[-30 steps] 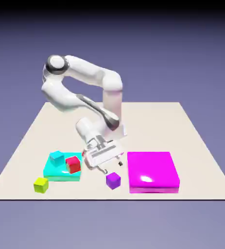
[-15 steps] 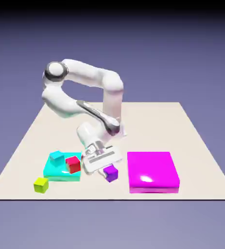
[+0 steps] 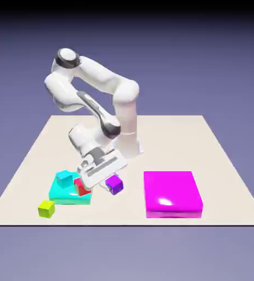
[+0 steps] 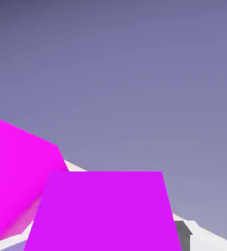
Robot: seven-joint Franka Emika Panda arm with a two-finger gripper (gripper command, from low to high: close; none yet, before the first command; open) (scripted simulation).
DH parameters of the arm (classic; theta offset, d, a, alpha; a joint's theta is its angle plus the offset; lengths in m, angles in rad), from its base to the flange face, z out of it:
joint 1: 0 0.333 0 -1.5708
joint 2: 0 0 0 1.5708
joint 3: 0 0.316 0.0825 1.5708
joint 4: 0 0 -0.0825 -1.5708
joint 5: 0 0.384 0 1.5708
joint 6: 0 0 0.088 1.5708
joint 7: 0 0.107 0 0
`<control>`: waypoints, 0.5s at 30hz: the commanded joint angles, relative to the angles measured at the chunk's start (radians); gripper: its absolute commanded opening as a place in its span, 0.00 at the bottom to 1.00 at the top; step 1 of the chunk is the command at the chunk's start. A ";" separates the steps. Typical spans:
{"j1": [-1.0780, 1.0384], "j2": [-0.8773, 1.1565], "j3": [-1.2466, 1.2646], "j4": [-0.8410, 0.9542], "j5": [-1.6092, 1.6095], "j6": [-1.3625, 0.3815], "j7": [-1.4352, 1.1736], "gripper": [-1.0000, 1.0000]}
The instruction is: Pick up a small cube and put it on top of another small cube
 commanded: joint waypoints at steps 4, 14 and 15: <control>-0.145 -0.017 0.077 0.016 0.012 -0.110 -0.048 0.00; -0.507 -0.089 0.167 0.027 0.023 -0.299 -0.222 0.00; -0.544 -0.098 0.173 0.028 0.023 -0.316 -0.241 0.00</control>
